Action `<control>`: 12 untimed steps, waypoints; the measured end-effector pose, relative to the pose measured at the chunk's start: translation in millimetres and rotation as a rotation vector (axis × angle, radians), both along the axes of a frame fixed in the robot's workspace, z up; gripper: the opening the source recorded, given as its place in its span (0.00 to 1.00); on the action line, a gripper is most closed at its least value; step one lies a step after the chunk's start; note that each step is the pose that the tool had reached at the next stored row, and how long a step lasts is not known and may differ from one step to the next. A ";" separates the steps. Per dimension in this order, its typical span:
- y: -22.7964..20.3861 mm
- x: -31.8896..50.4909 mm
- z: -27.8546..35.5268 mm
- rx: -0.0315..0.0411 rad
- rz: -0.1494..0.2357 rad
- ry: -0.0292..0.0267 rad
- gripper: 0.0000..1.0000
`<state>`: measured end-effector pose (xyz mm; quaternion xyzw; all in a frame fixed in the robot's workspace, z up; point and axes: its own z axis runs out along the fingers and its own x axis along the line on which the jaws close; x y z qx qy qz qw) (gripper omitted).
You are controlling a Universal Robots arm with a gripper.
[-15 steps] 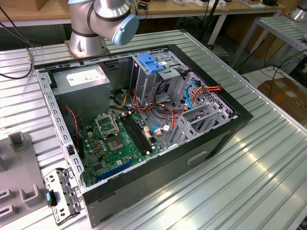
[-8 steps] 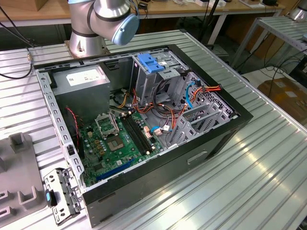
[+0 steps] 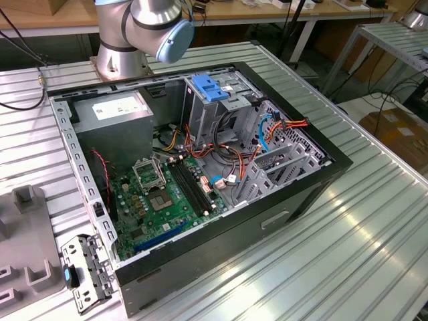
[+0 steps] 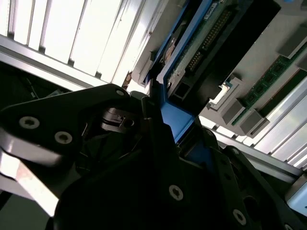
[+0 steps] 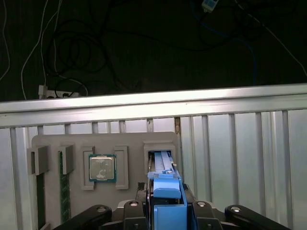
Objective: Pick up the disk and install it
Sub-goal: 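Pick up the disk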
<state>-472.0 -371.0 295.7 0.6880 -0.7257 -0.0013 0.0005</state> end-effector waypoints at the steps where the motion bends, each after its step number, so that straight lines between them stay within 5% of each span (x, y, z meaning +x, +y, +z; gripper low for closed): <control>1: 0.0 0.0 0.0 0.0000 0.009 0.0000 0.37; 12: 0.0 0.0 0.0 0.0000 0.032 0.0000 0.37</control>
